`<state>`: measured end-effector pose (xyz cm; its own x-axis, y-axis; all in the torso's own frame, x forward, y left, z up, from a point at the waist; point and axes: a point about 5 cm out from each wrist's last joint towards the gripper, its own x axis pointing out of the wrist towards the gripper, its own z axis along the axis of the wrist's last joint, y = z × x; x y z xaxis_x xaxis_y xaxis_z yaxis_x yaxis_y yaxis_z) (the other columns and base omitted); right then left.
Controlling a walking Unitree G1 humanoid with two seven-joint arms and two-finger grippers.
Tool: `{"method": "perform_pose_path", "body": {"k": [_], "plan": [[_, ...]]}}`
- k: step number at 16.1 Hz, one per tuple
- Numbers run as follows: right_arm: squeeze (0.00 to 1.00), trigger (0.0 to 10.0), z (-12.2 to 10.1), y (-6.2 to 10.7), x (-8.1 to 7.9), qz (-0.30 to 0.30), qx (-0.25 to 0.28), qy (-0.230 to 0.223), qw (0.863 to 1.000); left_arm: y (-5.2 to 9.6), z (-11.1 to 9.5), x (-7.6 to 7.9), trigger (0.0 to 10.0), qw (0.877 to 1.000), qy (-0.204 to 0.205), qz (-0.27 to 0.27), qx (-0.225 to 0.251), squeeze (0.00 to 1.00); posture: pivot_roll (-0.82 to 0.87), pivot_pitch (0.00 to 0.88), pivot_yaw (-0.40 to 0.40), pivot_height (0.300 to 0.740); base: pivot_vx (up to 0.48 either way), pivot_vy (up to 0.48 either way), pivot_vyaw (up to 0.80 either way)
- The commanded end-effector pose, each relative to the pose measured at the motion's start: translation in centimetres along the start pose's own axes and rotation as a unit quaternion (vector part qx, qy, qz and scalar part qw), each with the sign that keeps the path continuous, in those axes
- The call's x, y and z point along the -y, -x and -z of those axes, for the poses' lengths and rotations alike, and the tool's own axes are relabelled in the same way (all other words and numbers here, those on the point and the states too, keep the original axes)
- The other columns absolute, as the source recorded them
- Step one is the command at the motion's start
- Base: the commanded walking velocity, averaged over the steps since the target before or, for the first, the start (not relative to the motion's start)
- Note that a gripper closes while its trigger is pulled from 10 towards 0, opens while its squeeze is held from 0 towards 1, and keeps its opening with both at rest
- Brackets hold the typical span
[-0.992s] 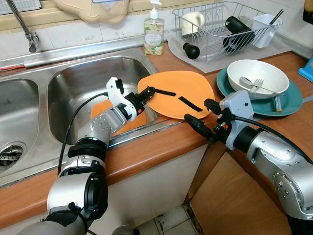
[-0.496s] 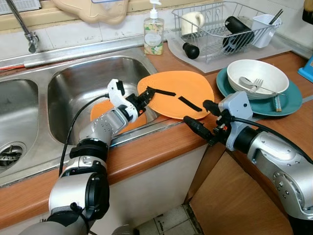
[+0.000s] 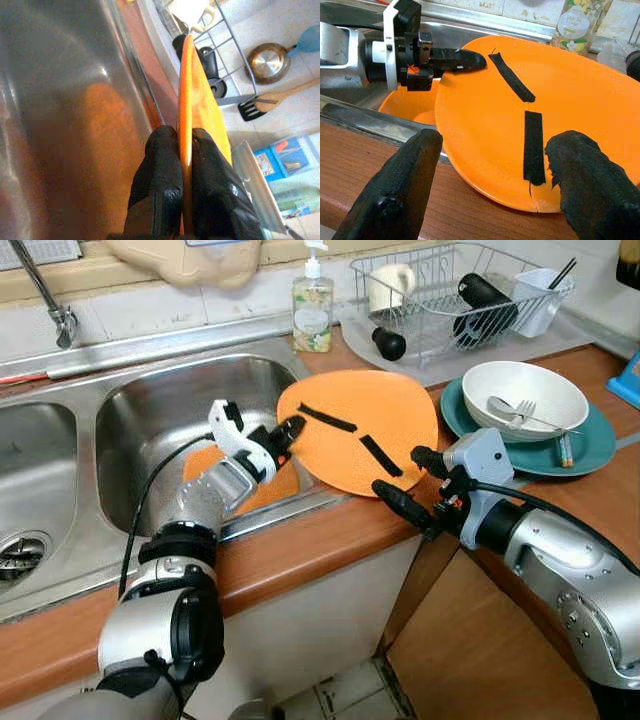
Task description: Kitchen organization
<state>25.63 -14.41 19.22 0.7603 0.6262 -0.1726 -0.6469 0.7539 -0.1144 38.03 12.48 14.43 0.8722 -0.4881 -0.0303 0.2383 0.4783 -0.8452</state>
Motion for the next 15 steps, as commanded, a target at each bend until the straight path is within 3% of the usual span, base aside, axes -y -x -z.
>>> {"method": "perform_pose_path", "body": {"k": [1, 4, 8, 10, 11, 13, 15], "plan": [[0.0, 10.0, -0.8, 0.0, -0.1, -0.006, 0.012, 0.017, 1.0, 0.0, -0.8, 0.0, 0.0, 1.0, 0.006, -0.009, 0.014, 0.0, -0.11, 0.0, 0.061, 0.74, 0.0, 0.0, 0.0], [0.0, 10.0, -1.3, 0.0, 0.0, -0.01, 0.021, 0.018, 1.0, 0.4, -2.5, 0.6, 0.0, 0.998, 0.045, 0.016, 0.05, 0.0, -0.1, 0.0, 0.054, 0.74, 0.0, 0.0, 0.0], [0.0, 10.0, -1.9, -0.1, 0.0, -0.019, 0.031, 0.019, 0.999, 2.1, -5.3, 0.9, 0.0, 0.992, 0.063, 0.029, 0.101, 0.0, -0.09, 0.0, 0.044, 0.74, 0.0, 0.0, 0.0], [0.0, 10.0, -2.0, -0.4, -0.2, -0.025, 0.033, 0.02, 0.999, 3.8, -7.1, 0.4, 0.0, 0.99, 0.042, -0.001, 0.135, 0.0, -0.08, 0.0, 0.039, 0.74, 0.0, 0.0, 0.0], [0.0, 10.0, -2.0, -0.5, -0.3, -0.029, 0.032, 0.022, 0.999, 5.1, -8.2, -0.3, 0.0, 0.987, 0.01, -0.036, 0.155, 0.0, -0.08, 0.0, 0.038, 0.74, 0.0, 0.0, 0.0], [0.0, 10.0, -2.0, -0.5, -0.3, -0.03, 0.031, 0.023, 0.999, 6.1, -8.9, -1.0, 0.0, 0.983, -0.016, -0.071, 0.166, 0.0, -0.08, 0.0, 0.038, 0.74, 0.0, 0.0, 0.0], [0.0, 10.0, -2.0, -0.7, -0.3, -0.032, 0.03, 0.026, 0.999, 8.6, -10.2, -2.1, 0.0, 0.974, -0.038, -0.118, 0.189, 0.0, -0.07, 0.0, 0.032, 0.74, 0.0, 0.0, 0.0]]}}
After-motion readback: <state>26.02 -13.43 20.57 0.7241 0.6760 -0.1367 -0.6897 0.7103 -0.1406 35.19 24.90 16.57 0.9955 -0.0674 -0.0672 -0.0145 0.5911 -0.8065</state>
